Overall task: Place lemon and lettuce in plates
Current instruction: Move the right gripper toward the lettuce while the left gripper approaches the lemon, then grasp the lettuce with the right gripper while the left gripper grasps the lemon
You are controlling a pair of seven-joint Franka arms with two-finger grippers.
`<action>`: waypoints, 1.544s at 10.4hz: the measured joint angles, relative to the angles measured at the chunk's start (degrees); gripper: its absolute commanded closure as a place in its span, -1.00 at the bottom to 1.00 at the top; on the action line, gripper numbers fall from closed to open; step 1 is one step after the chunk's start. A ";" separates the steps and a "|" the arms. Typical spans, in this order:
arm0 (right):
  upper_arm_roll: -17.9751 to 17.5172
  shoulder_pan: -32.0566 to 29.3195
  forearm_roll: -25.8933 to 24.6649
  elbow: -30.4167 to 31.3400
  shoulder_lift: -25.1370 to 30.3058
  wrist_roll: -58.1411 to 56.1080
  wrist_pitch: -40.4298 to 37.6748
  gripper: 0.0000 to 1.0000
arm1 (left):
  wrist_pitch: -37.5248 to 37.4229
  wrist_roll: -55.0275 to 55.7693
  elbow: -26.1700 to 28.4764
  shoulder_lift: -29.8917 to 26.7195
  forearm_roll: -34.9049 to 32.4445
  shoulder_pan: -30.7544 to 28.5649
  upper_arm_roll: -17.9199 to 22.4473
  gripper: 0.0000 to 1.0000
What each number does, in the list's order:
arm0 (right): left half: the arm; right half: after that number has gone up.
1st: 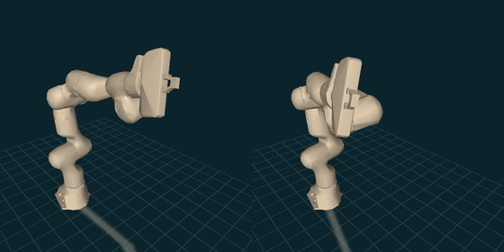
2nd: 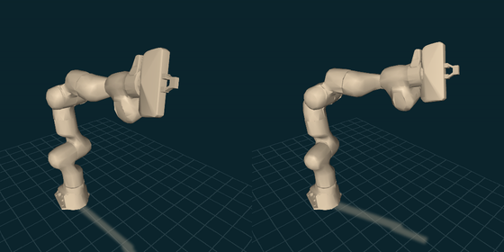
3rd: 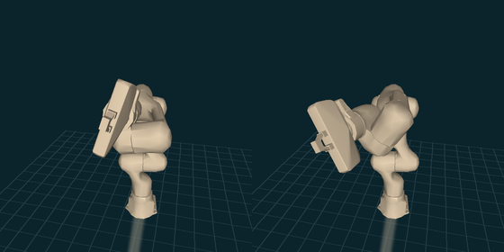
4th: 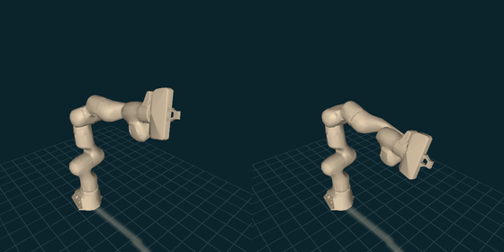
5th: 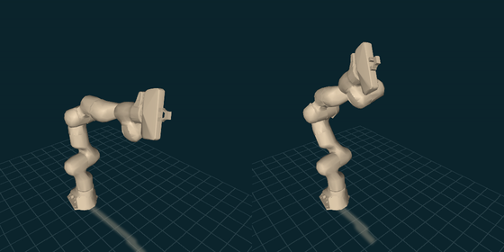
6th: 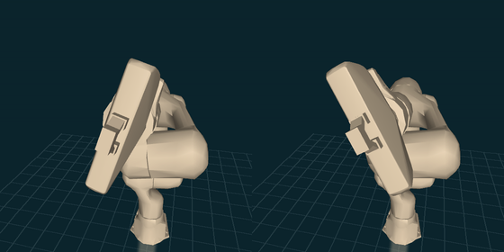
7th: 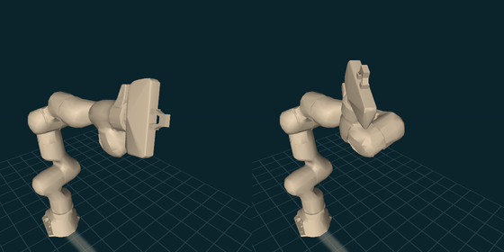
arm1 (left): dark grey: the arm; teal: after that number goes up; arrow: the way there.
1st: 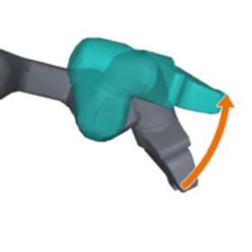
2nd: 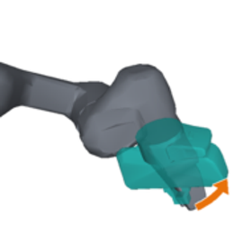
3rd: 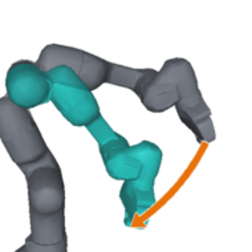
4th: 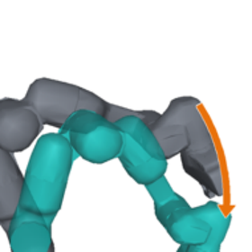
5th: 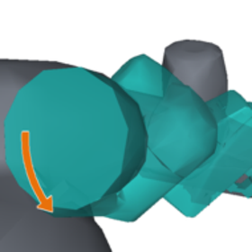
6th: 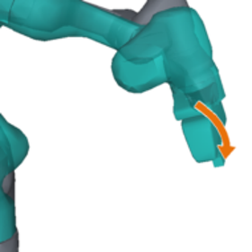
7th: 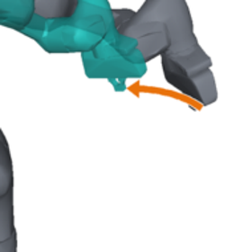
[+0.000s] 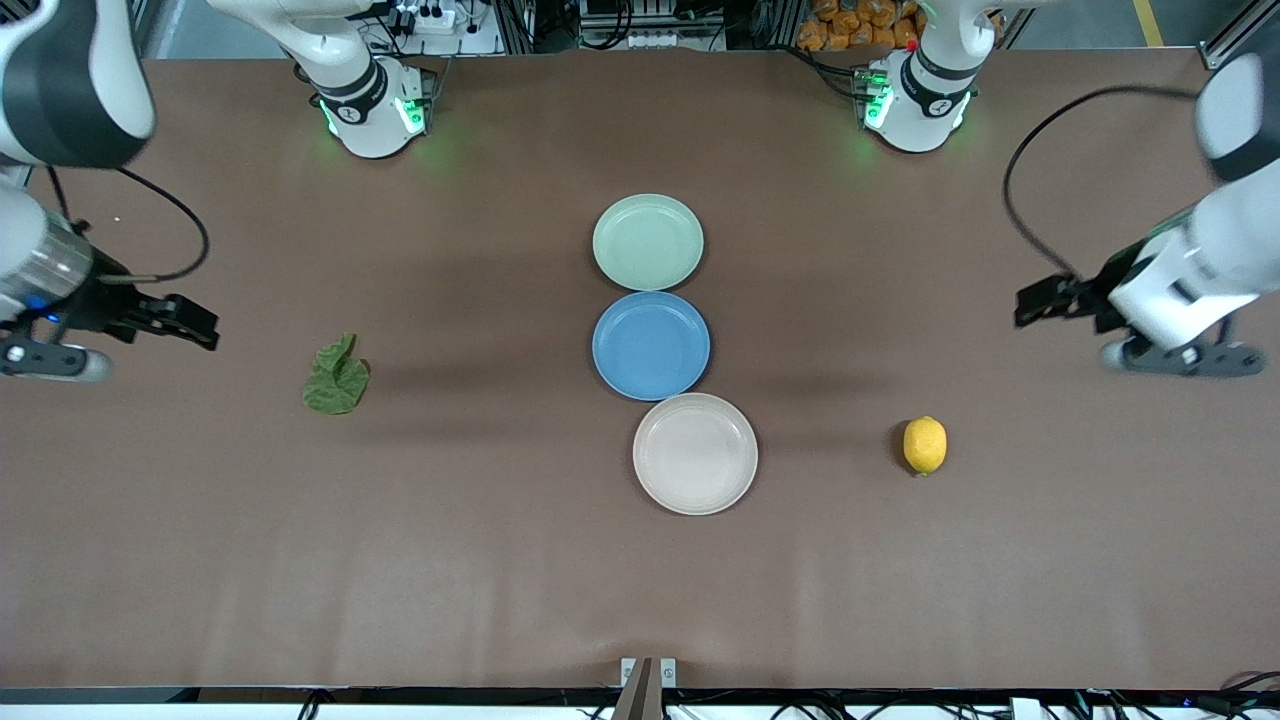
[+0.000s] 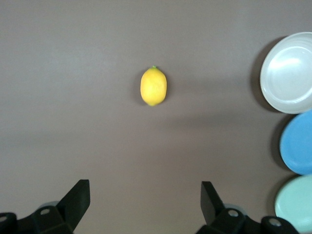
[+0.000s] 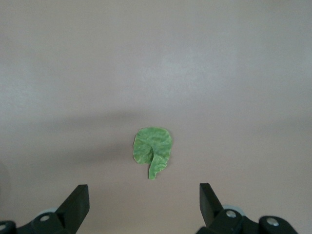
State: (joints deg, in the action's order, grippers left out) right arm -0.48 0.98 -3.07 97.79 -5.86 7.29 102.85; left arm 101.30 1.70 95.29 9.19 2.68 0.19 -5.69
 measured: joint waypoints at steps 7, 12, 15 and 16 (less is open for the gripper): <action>-0.77 -0.23 0.01 20.46 -0.04 0.00 24.55 -1.00 | 27.00 1.42 12.21 13.00 -2.92 -0.29 0.45 -1.00; -0.78 -1.11 0.01 31.66 -3.58 0.00 38.04 -1.00 | 35.46 8.19 9.62 22.22 -5.35 2.19 0.23 -1.00; -0.78 -1.38 0.01 34.64 -7.45 0.00 46.00 -1.00 | 38.58 12.03 9.22 25.13 -8.13 2.98 0.29 -1.00; -0.77 -1.41 0.01 35.06 -8.94 0.00 48.15 -1.00 | 39.23 12.04 9.10 26.08 -8.22 2.93 0.37 -0.99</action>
State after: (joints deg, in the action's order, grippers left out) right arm -1.26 -0.43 -3.06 132.85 -14.80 7.29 150.99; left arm 140.53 13.74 104.39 35.27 -5.54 3.12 -5.32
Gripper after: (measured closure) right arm 0.000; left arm 0.000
